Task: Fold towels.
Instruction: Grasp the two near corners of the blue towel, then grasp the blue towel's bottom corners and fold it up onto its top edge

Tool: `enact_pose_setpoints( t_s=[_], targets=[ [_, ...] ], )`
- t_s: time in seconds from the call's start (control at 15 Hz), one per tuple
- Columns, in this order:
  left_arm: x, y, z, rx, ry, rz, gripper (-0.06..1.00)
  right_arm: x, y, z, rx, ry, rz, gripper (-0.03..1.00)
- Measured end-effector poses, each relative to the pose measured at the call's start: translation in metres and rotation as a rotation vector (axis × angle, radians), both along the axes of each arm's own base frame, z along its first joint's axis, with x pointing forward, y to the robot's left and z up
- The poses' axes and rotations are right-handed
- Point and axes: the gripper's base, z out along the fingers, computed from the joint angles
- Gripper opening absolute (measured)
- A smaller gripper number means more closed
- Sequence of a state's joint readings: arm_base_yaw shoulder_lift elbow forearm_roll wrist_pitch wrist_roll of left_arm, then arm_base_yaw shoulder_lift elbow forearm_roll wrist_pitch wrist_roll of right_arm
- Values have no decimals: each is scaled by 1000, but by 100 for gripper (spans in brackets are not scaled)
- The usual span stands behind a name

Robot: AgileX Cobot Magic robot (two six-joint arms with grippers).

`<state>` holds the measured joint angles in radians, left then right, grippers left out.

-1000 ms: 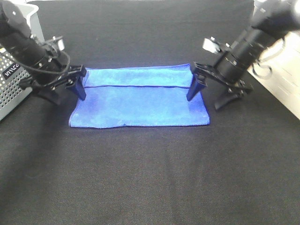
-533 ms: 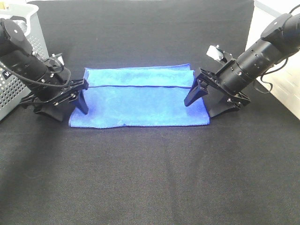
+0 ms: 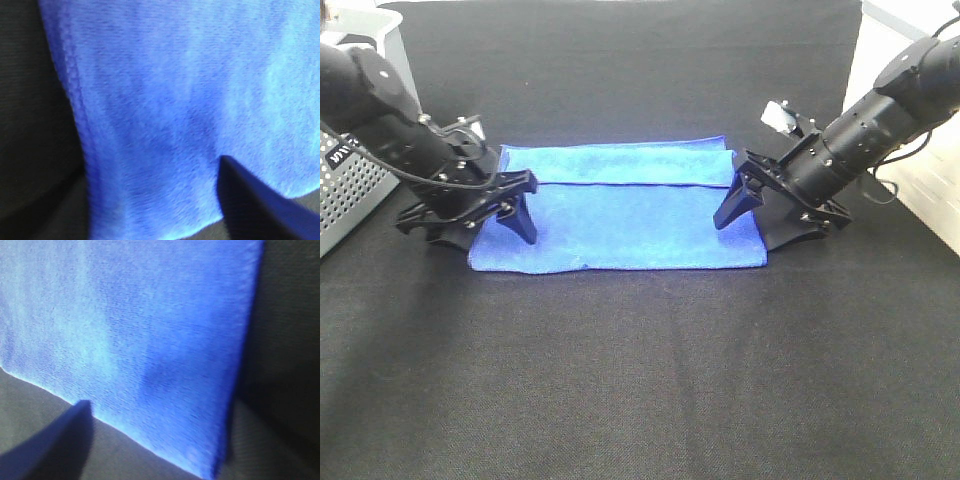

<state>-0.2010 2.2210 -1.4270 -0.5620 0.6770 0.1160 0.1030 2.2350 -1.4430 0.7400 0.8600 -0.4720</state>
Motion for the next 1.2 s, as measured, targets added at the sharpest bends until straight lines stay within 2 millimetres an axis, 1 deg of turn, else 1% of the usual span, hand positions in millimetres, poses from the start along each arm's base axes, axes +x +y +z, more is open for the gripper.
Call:
enact_pose_setpoints(
  t_s=[0.07, 0.13, 0.2, 0.27, 0.33, 0.47, 0.53, 0.6, 0.8, 0.93, 1.07, 1.13, 1.2],
  targets=[
    [0, -1, -2, -8, 3, 10, 49, 0, 3, -4, 10, 10, -4, 62],
    [0, -1, -3, -8, 7, 11, 34, 0, 3, -6, 14, 15, -10, 48],
    [0, -1, -6, -8, 13, 11, 9, 0, 3, -10, 8, 17, -21, 24],
    [0, -1, -6, -9, 18, 9, 3, 1, 3, -11, 7, 21, -32, 10],
    [-2, -1, -6, -9, 28, 2, 3, 1, 3, -11, 8, 26, -38, 1],
    [-7, -1, -4, 6, 59, -53, 3, -2, 3, -8, 10, 49, -31, 0],
    [-16, 0, 1, 16, 75, -84, 3, -8, 2, -1, 5, 62, -20, 0],
    [-25, 2, 2, 23, 87, -93, 3, -16, 1, 3, 2, 73, -25, 0],
    [-68, 11, 3, 45, 148, -134, 3, -55, -3, 6, -14, 132, -28, 0],
    [-92, 17, 7, 58, 153, -132, 3, -80, -5, 2, -32, 166, -28, 0],
    [-109, 21, 15, 62, 135, -122, 3, -100, -8, 0, -47, 182, -24, 0],
    [-113, 21, 19, 64, 119, -119, 3, -107, -10, -1, -53, 186, -20, 0],
    [-113, 22, 25, 64, 92, -113, 3, -109, -10, -2, -51, 192, -21, 0]
  ],
)
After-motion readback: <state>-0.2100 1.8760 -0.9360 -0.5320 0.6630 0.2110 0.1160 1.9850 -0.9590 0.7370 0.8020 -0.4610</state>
